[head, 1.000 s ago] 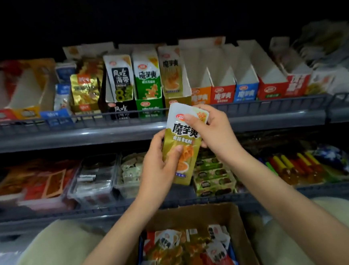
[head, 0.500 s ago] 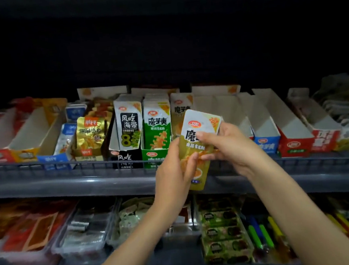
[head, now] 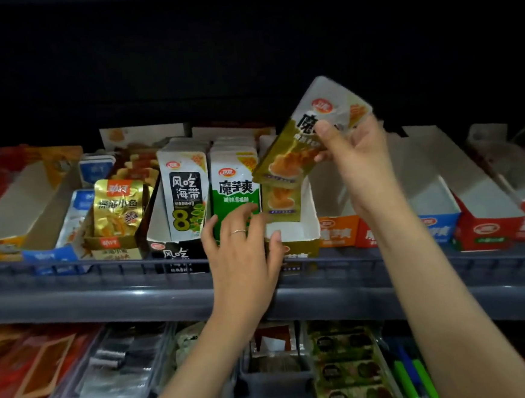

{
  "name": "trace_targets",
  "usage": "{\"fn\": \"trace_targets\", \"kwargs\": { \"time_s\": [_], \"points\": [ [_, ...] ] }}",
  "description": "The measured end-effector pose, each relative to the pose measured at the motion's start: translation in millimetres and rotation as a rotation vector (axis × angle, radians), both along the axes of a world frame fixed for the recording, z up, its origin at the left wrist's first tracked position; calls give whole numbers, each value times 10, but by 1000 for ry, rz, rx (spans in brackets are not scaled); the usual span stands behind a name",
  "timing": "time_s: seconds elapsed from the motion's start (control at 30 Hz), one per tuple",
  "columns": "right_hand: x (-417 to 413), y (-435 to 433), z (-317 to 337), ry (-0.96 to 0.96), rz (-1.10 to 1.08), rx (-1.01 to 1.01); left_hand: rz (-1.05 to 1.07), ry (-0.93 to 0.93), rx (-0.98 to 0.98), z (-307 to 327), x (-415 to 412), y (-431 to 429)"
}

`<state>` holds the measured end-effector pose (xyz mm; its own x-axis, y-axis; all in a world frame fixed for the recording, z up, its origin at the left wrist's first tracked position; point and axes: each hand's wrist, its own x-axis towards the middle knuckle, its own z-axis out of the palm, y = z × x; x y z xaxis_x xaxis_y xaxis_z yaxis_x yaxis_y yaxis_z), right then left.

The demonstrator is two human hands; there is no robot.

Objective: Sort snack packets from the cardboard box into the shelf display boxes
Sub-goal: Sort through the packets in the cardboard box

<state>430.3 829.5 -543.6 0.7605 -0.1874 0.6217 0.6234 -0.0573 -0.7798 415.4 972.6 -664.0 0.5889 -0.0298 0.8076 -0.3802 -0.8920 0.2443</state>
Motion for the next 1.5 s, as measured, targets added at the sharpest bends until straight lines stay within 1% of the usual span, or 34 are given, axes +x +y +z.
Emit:
{"fn": "trace_targets", "kwargs": {
  "time_s": [0.07, 0.2, 0.3, 0.37, 0.4, 0.5, 0.53, 0.57, 0.67, 0.73, 0.8, 0.87, 0.97, 1.07, 1.13, 1.2, 1.37, 1.5],
  "points": [
    [47, 1, -53, 25, -32, -34, 1, 5, 16, -10, 0, 7],
    [91, -83, -67, 79, -63, -35, -8, -2, 38, 0, -15, 17],
    [128, -104, -83, 89, -71, -133, -13, -6, 61, 6, -19, 21],
    [169, -50, -143, 77, -105, -283, -14, -13, 73, 6, -14, 26],
    [202, -27, -187, 69, -153, -390, -13, -18, 79, 5, -11, 29],
    [299, 1, -317, 15, -428, -806, 0, -33, 87, -6, -3, 35],
    [319, 3, -347, 14, -496, -874, 7, -34, 89, -11, -3, 32],
    [332, 11, -363, 19, -538, -882, 11, -34, 89, -14, -2, 30],
    [329, 59, -391, -5, -629, -823, 13, -36, 90, -22, 5, 30],
    [322, 101, -409, -8, -668, -845, 13, -41, 94, -22, 9, 35],
    [323, 142, -419, 32, -684, -826, 10, -40, 98, -21, 11, 38],
    [338, 171, -431, 38, -710, -766, 7, -34, 100, -16, 10, 46],
    [333, 191, -445, -26, -691, -700, 10, -23, 105, -15, 4, 54],
    [318, 178, -430, -75, -631, -721, 7, -13, 103, -13, 0, 56],
    [320, 158, -414, -38, -648, -841, 7, -14, 101, -8, 3, 49],
    [307, 153, -391, 48, -661, -994, 9, -14, 101, -6, 3, 42],
    [244, 213, -356, 220, -554, -1289, 10, -5, 95, -6, -6, 36],
    [227, 302, -373, 299, -561, -1481, 4, -13, 81, 2, -10, 33]
  ]
}}
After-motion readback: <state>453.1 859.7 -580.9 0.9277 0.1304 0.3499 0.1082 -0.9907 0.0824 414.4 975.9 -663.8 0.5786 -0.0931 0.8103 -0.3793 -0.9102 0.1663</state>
